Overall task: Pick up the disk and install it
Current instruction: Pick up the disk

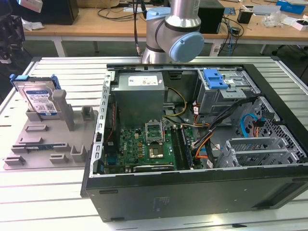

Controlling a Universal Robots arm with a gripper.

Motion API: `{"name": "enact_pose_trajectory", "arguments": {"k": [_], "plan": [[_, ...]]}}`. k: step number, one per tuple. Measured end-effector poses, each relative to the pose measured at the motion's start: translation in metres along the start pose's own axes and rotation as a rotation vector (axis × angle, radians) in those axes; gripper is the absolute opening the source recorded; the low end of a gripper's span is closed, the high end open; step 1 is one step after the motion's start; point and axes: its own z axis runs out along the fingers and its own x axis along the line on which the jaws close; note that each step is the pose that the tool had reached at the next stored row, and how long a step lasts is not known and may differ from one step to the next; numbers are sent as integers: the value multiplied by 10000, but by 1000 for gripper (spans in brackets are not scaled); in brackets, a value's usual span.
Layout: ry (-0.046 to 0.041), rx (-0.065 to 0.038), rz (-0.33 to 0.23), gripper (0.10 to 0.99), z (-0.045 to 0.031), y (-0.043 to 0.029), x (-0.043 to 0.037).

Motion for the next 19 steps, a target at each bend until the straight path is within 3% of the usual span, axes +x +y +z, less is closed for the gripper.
{"name": "enact_pose_trajectory", "arguments": {"k": [11, 19], "plan": [[2, -21, 0, 482, 16, -2, 25], [1, -20, 0, 482, 96, -6, 26]]}}
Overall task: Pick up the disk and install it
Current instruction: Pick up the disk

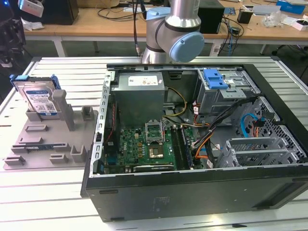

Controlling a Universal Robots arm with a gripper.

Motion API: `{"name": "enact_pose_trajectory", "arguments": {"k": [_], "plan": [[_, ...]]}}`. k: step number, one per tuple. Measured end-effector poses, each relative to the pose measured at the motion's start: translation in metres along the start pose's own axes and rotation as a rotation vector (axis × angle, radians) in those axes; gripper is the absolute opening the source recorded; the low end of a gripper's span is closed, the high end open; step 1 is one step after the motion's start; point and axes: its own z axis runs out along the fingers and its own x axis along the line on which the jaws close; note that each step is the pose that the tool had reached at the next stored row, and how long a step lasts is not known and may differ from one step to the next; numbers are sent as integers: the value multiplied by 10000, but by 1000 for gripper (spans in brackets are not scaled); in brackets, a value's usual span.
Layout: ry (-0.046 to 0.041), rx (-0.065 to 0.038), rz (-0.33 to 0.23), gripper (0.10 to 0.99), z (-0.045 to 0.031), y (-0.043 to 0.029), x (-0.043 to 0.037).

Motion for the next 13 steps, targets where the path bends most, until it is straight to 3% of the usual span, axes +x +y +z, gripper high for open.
{"name": "enact_pose_trajectory", "arguments": {"k": [13], "plan": [[0, 0, -1, 482, 100, -2, -3]]}}
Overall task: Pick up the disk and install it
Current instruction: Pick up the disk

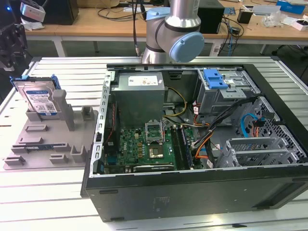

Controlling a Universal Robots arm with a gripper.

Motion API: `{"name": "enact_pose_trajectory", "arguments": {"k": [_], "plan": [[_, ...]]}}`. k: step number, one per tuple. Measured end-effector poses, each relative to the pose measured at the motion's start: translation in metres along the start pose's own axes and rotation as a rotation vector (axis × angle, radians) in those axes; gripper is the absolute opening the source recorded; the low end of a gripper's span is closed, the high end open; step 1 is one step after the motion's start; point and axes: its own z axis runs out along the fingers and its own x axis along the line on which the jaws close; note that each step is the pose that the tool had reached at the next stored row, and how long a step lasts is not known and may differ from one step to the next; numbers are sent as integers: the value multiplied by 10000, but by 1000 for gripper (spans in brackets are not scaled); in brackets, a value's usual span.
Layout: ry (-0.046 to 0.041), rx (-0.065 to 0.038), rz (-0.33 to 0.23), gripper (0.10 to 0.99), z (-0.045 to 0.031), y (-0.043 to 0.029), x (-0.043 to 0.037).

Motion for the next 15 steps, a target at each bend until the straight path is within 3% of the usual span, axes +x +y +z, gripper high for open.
{"name": "enact_pose_trajectory", "arguments": {"k": [15], "plan": [[0, 0, 0, 482, 118, 5, -3]]}}
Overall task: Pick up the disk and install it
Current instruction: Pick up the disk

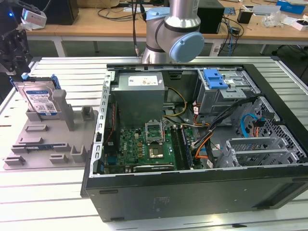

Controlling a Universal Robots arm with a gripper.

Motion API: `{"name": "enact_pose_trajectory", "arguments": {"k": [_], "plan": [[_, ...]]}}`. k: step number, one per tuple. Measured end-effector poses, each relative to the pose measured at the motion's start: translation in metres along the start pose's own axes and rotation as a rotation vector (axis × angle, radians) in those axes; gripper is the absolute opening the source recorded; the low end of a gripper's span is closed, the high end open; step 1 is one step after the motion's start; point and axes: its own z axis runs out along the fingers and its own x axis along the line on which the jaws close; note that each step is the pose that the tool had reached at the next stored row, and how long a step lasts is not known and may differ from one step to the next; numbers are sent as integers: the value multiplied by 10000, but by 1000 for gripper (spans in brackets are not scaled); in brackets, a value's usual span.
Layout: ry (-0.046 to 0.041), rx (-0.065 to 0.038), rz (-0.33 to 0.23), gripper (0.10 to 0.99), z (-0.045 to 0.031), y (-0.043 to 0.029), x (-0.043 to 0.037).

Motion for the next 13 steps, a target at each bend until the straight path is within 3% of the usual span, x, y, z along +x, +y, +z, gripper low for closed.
{"name": "enact_pose_trajectory", "arguments": {"k": [8, 13], "plan": [[4, -8, -74, 482, 22, 2, 0], [20, 1, -434, 482, 37, 1, -1]]}}
